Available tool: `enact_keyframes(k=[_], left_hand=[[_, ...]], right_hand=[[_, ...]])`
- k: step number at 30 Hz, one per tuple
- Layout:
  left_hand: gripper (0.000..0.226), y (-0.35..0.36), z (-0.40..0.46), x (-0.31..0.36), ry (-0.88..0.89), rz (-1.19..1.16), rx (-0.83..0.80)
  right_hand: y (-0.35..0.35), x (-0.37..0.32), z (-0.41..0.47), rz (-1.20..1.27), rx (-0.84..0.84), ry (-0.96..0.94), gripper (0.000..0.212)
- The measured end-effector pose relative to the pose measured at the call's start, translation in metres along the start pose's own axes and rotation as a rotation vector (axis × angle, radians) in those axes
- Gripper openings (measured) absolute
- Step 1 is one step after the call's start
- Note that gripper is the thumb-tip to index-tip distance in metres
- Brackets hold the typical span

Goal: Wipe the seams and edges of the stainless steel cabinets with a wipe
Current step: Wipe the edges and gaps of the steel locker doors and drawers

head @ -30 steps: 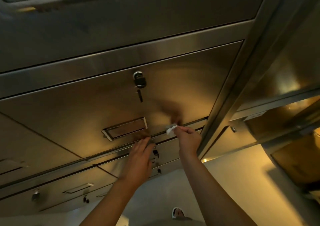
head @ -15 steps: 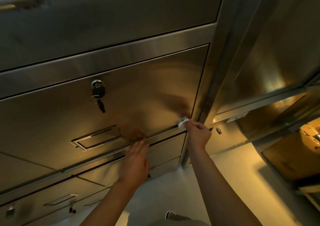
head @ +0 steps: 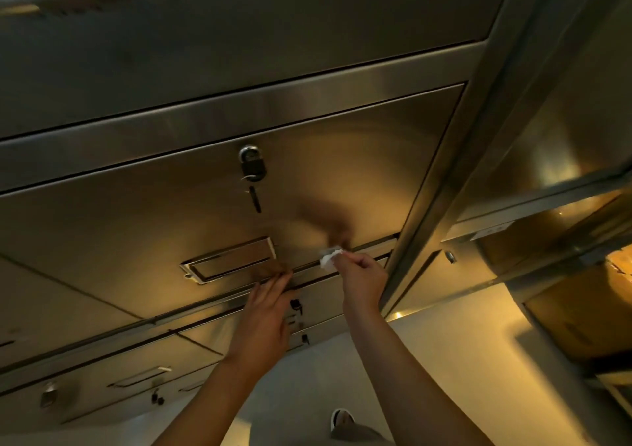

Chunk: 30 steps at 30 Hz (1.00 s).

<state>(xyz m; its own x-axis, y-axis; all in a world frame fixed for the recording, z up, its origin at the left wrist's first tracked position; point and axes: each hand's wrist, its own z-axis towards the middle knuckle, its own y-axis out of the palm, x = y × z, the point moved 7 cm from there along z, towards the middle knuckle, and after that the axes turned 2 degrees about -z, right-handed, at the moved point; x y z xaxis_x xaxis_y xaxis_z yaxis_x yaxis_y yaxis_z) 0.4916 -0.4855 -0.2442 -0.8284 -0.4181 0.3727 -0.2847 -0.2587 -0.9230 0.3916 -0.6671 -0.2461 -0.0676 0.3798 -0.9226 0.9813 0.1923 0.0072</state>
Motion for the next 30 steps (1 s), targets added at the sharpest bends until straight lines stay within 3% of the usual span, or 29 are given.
enact_keyframes(k=[17, 24, 30], left_hand=[[0.067, -0.055, -0.112, -0.126, -0.232, 0.022, 0.091], [0.057, -0.078, -0.149, -0.166, -0.265, -0.005, 0.165], [0.052, -0.091, -0.183, -0.188, -0.174, -0.072, 0.232]], right_hand=[[0.131, 0.066, -0.143, -0.09, -0.257, 0.148, 0.012], [0.17, 0.082, -0.192, -0.107, -0.317, 0.187, 0.01], [0.198, 0.089, -0.228, -0.09, -0.36, 0.162, 0.013]])
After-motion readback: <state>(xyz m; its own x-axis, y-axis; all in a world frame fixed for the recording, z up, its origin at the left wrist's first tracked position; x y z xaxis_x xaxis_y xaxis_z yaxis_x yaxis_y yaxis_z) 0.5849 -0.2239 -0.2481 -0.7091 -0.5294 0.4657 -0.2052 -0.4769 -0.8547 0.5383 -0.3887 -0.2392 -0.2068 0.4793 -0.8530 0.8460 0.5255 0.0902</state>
